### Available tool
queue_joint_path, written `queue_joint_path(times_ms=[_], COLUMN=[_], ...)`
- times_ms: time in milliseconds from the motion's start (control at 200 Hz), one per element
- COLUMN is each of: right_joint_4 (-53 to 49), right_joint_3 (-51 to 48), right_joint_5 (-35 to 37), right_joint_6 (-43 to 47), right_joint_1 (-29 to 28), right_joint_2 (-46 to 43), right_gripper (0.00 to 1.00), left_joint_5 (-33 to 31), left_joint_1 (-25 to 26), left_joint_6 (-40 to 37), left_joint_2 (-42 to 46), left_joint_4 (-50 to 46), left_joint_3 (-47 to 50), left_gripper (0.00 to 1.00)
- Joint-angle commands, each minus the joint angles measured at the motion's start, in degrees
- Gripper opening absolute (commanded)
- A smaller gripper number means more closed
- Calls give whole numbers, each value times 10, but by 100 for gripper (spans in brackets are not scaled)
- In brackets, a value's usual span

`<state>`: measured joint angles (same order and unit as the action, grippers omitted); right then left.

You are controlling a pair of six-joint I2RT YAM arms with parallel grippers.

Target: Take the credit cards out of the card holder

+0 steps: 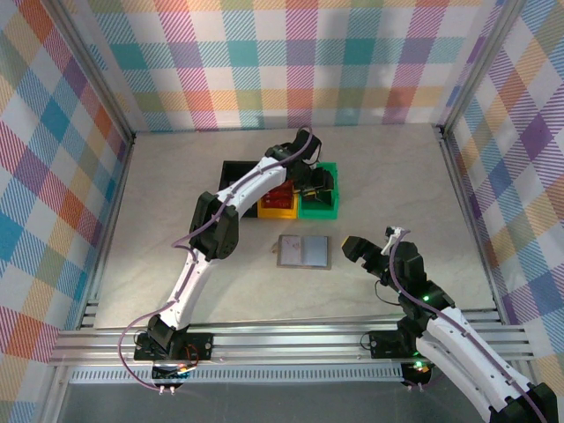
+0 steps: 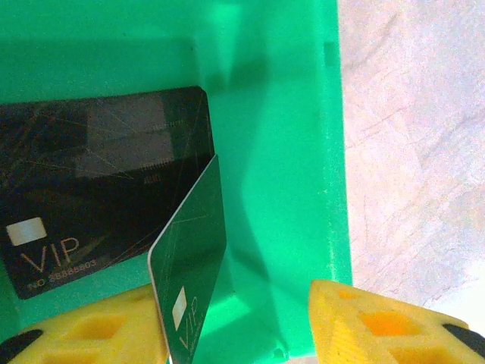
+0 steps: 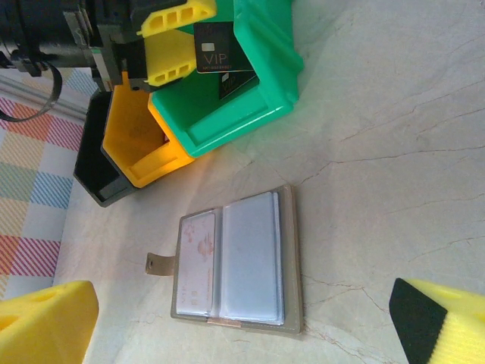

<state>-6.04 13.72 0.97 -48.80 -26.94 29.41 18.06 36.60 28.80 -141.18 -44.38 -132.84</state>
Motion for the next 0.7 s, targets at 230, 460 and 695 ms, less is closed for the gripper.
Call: queue_joint_path(times_ms=[230, 460, 695], right_joint_4=[12, 12, 12], right_joint_3=[-2, -2, 2], right_joint_5=[-7, -7, -9], right_joint_6=[5, 5, 8], right_joint_1=[2, 2, 2], right_joint_2=[-3, -3, 2], right_gripper=[99, 99, 99], left_joint_5=[-24, -40, -53], left_joint_1=[-9, -14, -25], left_joint_6=[-24, -33, -51], left_joint_2=[12, 15, 51], left_joint_4=[-62, -87, -114], left_joint_3=[-41, -70, -82], left_gripper=[60, 61, 63])
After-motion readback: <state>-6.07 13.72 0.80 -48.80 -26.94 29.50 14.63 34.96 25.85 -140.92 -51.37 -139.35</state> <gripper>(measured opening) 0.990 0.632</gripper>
